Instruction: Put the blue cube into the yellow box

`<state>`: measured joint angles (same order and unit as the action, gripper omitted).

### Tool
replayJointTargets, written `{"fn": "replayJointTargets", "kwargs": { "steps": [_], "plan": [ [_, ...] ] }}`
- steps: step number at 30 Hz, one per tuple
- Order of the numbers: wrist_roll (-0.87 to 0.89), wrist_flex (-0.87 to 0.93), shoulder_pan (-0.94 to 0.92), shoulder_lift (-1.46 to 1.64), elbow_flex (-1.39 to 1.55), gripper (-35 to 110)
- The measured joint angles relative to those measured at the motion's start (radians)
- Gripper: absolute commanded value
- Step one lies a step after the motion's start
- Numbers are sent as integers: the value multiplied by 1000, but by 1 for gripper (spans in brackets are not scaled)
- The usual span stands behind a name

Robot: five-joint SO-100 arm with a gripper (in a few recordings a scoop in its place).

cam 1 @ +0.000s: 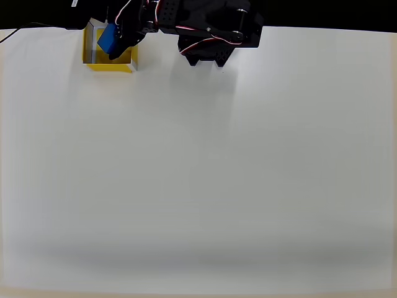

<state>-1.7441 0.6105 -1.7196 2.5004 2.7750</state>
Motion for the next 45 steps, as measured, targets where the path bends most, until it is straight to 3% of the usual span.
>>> {"fn": "replayJointTargets", "kwargs": {
  "steps": [14,26,31,38,45],
  "plan": [
    [-84,14,-6,69,15,48],
    [-110,491,29,178,-252,23],
    [-97,572,140,250,-318,12],
    [-97,571,451,382,-319,0],
    [-104,319,801,525,-118,0]
  ]
}}
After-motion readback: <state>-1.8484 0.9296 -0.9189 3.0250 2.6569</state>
